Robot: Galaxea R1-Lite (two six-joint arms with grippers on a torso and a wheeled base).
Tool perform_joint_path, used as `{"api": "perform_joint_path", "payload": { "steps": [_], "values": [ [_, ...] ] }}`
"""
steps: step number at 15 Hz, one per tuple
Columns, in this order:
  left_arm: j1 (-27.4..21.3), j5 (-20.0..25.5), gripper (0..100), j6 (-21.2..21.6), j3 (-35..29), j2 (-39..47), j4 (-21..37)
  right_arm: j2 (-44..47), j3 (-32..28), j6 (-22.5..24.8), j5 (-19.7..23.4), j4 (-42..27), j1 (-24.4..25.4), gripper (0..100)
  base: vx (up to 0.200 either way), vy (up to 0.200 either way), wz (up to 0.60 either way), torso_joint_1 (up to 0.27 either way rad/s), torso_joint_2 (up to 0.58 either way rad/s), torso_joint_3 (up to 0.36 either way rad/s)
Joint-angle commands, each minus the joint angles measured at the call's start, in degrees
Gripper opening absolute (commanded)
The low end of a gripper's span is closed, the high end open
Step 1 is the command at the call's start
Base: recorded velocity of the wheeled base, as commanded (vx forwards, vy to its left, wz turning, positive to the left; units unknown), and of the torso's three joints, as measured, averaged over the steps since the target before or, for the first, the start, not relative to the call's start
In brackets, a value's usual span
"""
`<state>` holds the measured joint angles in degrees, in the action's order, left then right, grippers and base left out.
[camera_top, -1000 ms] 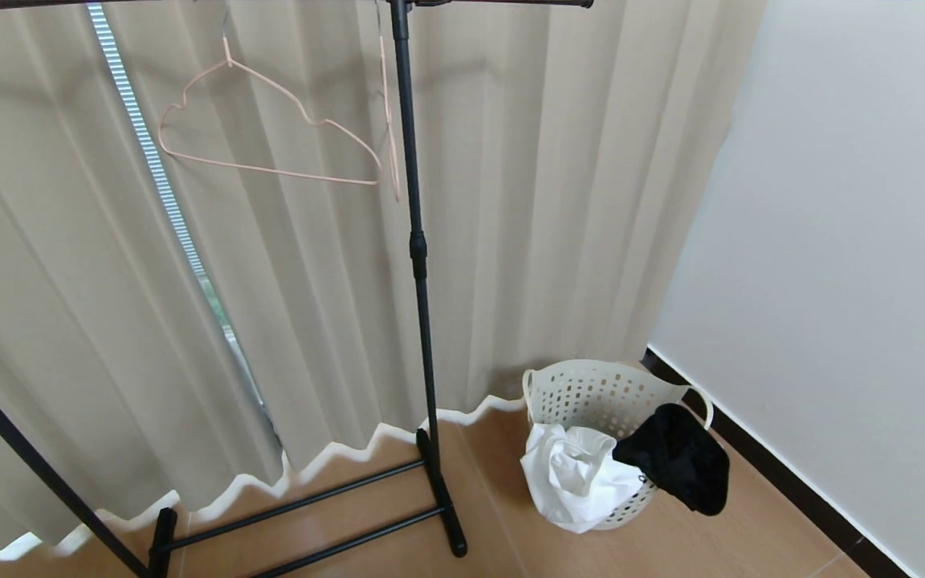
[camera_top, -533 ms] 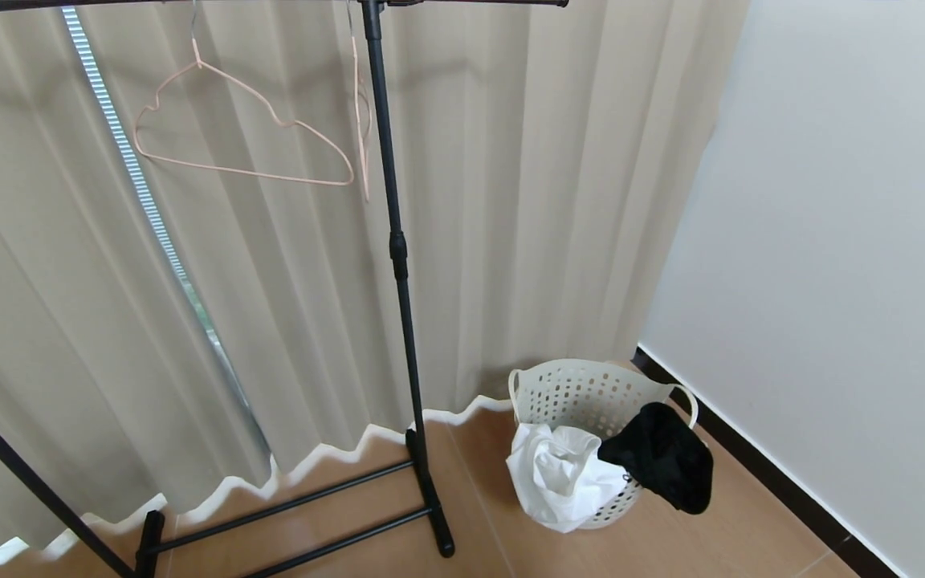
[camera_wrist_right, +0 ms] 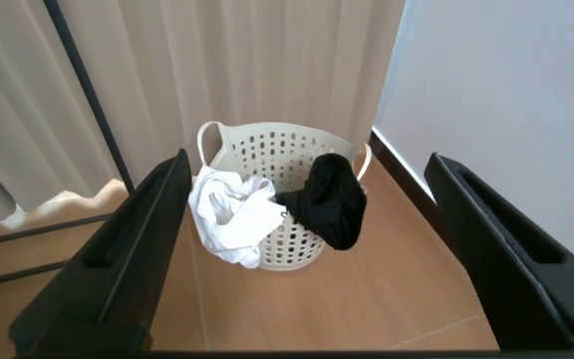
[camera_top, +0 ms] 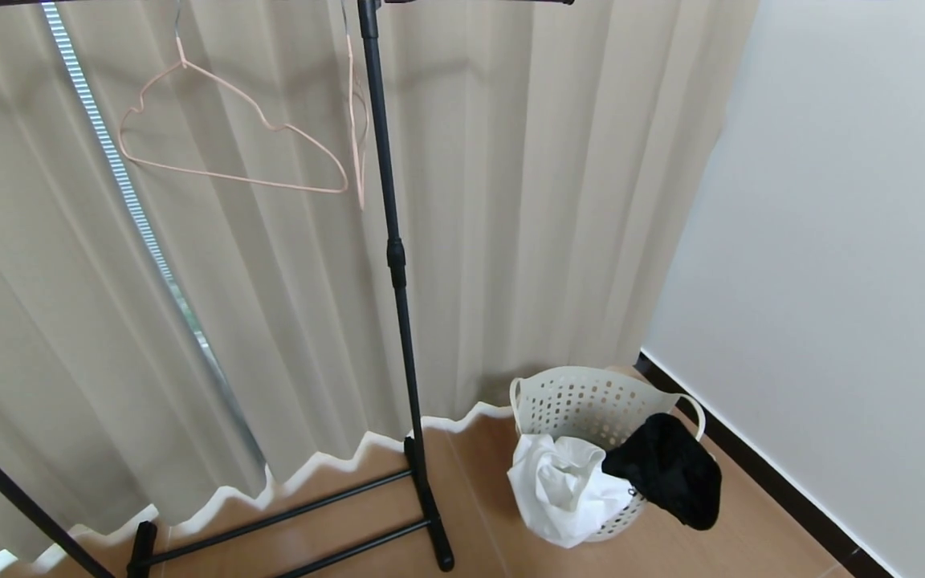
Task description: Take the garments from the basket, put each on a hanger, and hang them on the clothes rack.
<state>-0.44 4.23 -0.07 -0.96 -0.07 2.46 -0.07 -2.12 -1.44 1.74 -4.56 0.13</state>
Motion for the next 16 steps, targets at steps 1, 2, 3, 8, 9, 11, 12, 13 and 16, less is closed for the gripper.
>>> {"api": "perform_joint_path", "payload": {
  "steps": [1, 2, 3, 8, 9, 11, 12, 13, 16],
  "values": [
    [0.0, 0.0, 100, 0.0, 0.0, 0.1, 0.0, 0.1, 0.0, -0.1, 0.0, 0.0, 0.0, 100, 0.200, 0.000, 0.00, 0.002, 0.00, -0.007],
    [0.0, 0.0, 100, 0.0, 0.0, 0.1, 0.0, 0.1, 0.0, 0.0, 0.0, 0.0, 0.0, 100, 0.000, 0.000, 0.00, 0.000, 0.00, 0.000],
    [0.0, 0.0, 100, 0.0, 0.0, 0.1, 0.0, 0.1, 0.0, -0.1, 0.0, 0.0, 0.0, 100, 0.000, 0.000, -0.60, 0.012, 0.00, 0.002],
    [0.0, 0.0, 100, 0.0, 0.0, 0.1, 0.0, 0.1, 0.0, -0.1, 0.0, 0.0, 0.0, 100, 0.000, 0.000, -0.24, 0.002, 0.00, 0.001],
    [0.0, 0.0, 100, 0.0, 0.0, 0.1, 0.0, 0.1, 0.0, 0.0, 0.0, 0.0, 0.0, 100, 0.000, 0.000, 0.00, 0.000, 0.00, 0.000],
    [0.0, 0.0, 100, 0.0, 0.0, 0.1, 0.0, 0.1, 0.0, 0.0, 0.0, 0.0, 0.0, 100, 0.000, 0.000, 0.00, 0.000, 0.00, 0.000],
    [0.0, 0.0, 100, 0.0, 0.0, 0.1, 0.0, 0.1, 0.0, 0.0, 0.0, 0.0, 0.0, 100, 0.000, 0.000, 0.00, 0.000, 0.00, 0.000],
    [0.0, 0.0, 100, -0.1, 0.0, 0.1, 0.0, 0.1, 0.0, 0.1, 0.1, 0.0, 0.0, 100, 0.000, 0.000, 0.00, 0.000, 0.00, 0.000],
    [0.0, 0.0, 100, 0.0, 0.0, 0.1, 0.0, 0.1, 0.0, -0.1, 0.1, 0.0, 0.0, 100, 0.000, 0.000, 0.00, -0.031, 0.14, 0.104]
  ]
}}
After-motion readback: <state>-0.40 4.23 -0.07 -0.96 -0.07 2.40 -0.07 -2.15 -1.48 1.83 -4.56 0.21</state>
